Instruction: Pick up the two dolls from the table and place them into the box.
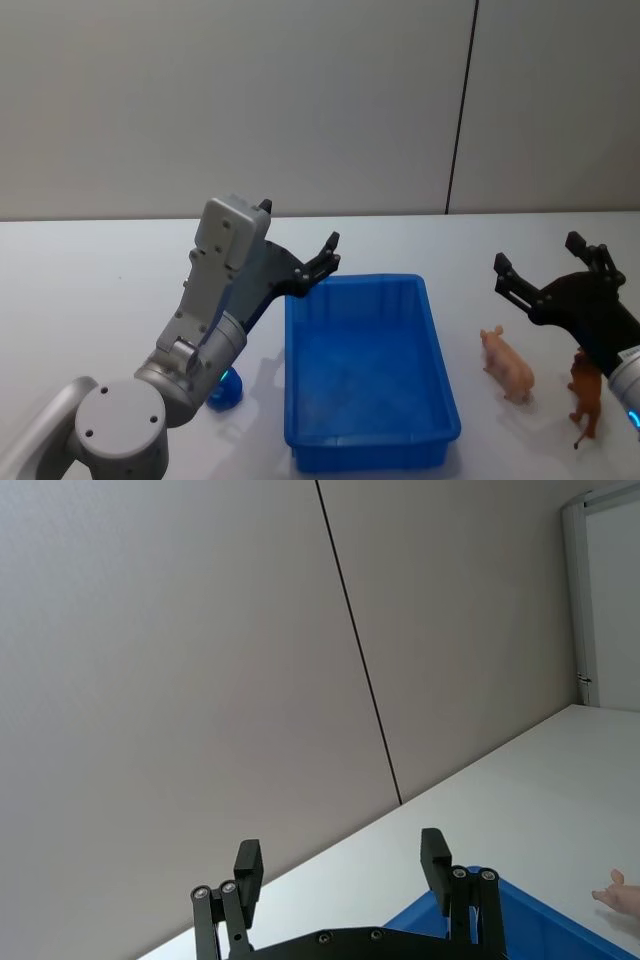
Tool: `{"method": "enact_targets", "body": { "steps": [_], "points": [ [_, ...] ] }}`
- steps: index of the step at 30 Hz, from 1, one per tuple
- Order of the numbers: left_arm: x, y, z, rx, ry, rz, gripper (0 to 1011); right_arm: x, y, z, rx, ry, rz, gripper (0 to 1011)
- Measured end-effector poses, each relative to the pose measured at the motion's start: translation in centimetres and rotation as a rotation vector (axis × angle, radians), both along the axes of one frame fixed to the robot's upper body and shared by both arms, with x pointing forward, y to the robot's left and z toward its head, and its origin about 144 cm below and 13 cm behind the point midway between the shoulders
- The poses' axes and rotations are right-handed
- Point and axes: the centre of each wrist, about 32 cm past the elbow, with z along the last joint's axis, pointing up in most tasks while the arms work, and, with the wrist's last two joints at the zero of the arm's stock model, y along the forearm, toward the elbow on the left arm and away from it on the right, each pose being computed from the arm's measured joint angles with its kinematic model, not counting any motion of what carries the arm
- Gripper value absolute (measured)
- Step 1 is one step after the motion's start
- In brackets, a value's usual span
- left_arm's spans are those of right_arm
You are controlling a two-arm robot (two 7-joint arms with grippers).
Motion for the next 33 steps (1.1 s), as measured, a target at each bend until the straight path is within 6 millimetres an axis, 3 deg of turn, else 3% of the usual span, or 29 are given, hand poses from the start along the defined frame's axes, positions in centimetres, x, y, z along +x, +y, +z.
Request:
{"method": "enact_targets", "body": {
  "steps": [33],
  "points": [
    [0.00, 0.00, 0.00, 0.000, 0.000, 0.000, 1001, 0.00, 0.00, 0.00, 0.000, 0.000, 0.000, 1001]
  ]
}}
